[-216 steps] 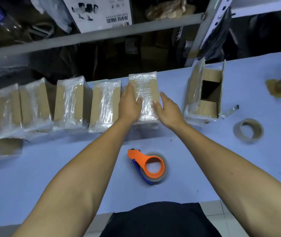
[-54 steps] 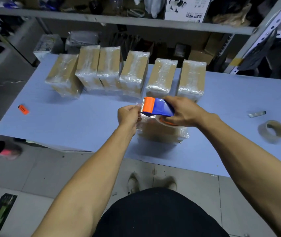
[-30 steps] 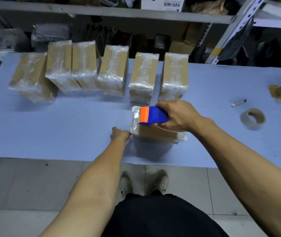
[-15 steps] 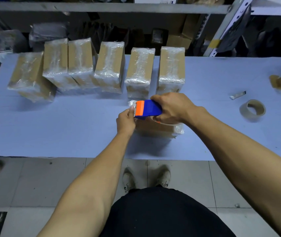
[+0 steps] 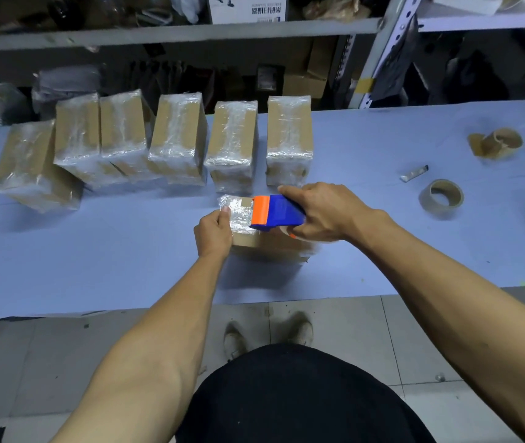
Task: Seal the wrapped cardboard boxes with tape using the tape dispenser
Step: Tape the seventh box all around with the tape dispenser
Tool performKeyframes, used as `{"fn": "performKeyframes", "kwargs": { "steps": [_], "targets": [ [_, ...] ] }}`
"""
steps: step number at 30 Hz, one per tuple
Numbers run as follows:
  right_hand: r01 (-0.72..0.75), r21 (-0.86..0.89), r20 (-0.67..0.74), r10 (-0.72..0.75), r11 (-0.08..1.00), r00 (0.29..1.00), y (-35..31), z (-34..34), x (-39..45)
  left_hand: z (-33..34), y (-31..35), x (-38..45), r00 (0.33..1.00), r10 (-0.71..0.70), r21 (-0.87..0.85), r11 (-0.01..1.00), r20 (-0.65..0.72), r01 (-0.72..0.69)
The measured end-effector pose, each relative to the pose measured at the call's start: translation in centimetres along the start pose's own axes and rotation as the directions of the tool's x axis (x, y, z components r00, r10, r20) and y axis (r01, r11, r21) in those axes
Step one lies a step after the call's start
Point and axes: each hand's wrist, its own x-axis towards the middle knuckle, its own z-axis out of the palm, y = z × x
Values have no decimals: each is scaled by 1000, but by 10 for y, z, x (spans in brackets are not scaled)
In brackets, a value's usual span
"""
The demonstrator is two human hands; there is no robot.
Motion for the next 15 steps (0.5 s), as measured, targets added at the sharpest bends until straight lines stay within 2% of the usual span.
{"fn": "performKeyframes", "kwargs": {
  "steps": [7,11,15],
  "targets": [
    [-88,-12,15,88,996,996,49,13,-30,-7,7,0,999,33,55,998,-14,-32],
    [-136,56,-16,137,989,990,66,28,-46,-17,5,6,997,51,111,993,-49,-46],
    [-178,111,43,175,978,984,79,45,-59,-40,-9,17,995,53,121,992,-88,-42]
  ]
}}
